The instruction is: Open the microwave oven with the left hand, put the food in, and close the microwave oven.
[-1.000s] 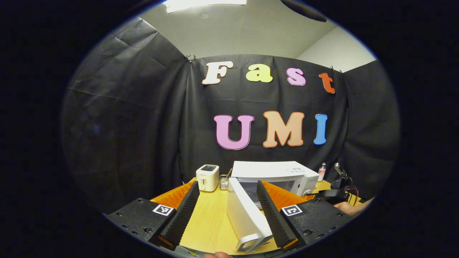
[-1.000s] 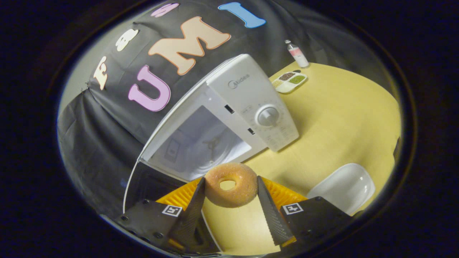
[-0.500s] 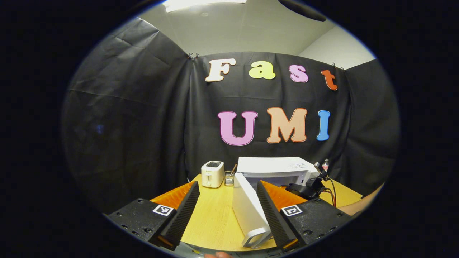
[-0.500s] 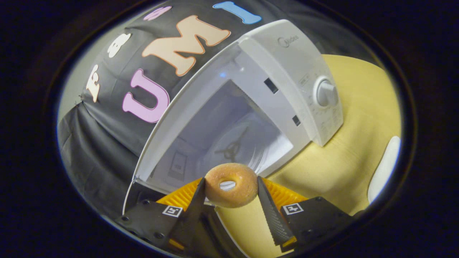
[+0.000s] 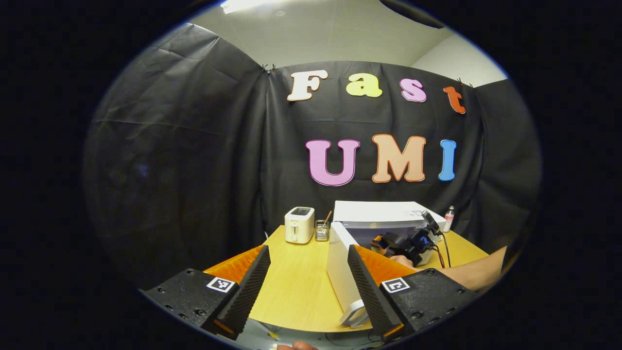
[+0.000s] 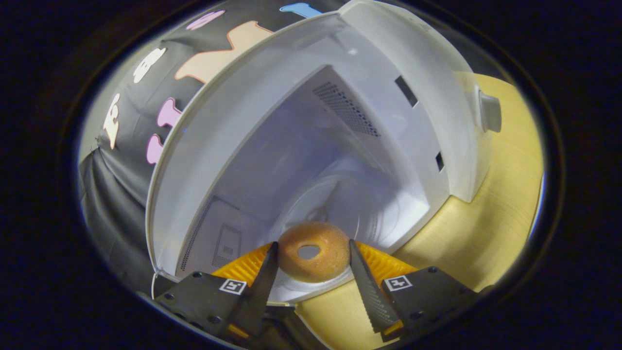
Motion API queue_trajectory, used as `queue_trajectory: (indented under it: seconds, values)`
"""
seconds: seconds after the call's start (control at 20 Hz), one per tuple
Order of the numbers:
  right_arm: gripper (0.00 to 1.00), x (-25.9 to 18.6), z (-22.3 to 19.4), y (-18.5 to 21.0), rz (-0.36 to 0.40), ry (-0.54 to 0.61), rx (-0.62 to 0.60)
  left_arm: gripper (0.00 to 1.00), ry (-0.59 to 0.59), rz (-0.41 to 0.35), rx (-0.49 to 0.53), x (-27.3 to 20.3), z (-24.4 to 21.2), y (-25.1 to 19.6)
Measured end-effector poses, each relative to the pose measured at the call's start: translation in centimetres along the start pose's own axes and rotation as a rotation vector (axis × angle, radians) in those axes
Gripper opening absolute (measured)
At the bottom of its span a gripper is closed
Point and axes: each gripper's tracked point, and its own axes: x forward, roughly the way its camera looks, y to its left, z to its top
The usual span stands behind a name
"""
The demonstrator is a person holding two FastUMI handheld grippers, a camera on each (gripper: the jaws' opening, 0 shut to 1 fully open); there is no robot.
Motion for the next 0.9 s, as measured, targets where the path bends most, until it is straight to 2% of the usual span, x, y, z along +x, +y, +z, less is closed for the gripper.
queue_trajectory:
  seconds: [0.25,0.3,0.35,0.4,0.5,0.6,0.65,0.7,0.75,0.8,0.85,0.9]
  values:
    - [0.87,2.0,0.6,0.3,-0.02,-0.052,-0.018,0.94,-0.005,0.02,0.016,-0.7,0.2,0.4]
    - [0.8,2.1,0.6,0.3,-0.023,-0.059,-0.023,0.89,0.0,0.025,0.012,-0.7,0.0,0.4]
    - [0.8,2.2,0.4,0.2,-0.032,-0.057,-0.026,0.89,0.004,0.031,0.006,-1.0,-0.2,0.7]
    - [0.8,2.3,0.4,0.2,-0.032,-0.057,-0.025,0.94,0.007,0.038,0.0,-1.0,-0.2,0.8]
    - [0.79,2.3,0.3,0.1,-0.036,-0.055,-0.026,0.94,0.002,0.049,-0.007,-1.3,-0.2,1.0]
    - [0.82,2.3,0.3,0.1,-0.037,-0.053,-0.021,0.94,-0.002,0.061,-0.003,-1.3,-0.2,1.3]
    - [0.98,2.2,0.3,0.2,-0.035,-0.052,-0.021,0.89,-0.005,0.062,-0.002,-1.4,-0.1,1.2]
    - [0.98,2.1,0.5,0.3,-0.031,-0.059,-0.02,0.89,-0.005,0.065,-0.001,-1.4,0.0,1.3]
    - [0.9,1.9,0.9,0.4,-0.029,-0.07,-0.024,0.94,-0.005,0.064,-0.001,-1.4,-0.1,1.2]
    - [0.9,1.8,1.2,0.5,-0.021,-0.084,-0.03,0.89,-0.005,0.062,-0.003,-1.4,0.0,1.1]
    - [0.9,1.7,1.4,0.5,-0.021,-0.086,-0.033,0.94,-0.005,0.06,-0.003,-1.5,-0.2,0.9]
    - [0.9,1.5,1.2,0.4,-0.022,-0.071,-0.032,0.94,-0.003,0.059,-0.003,-1.5,-0.1,0.8]
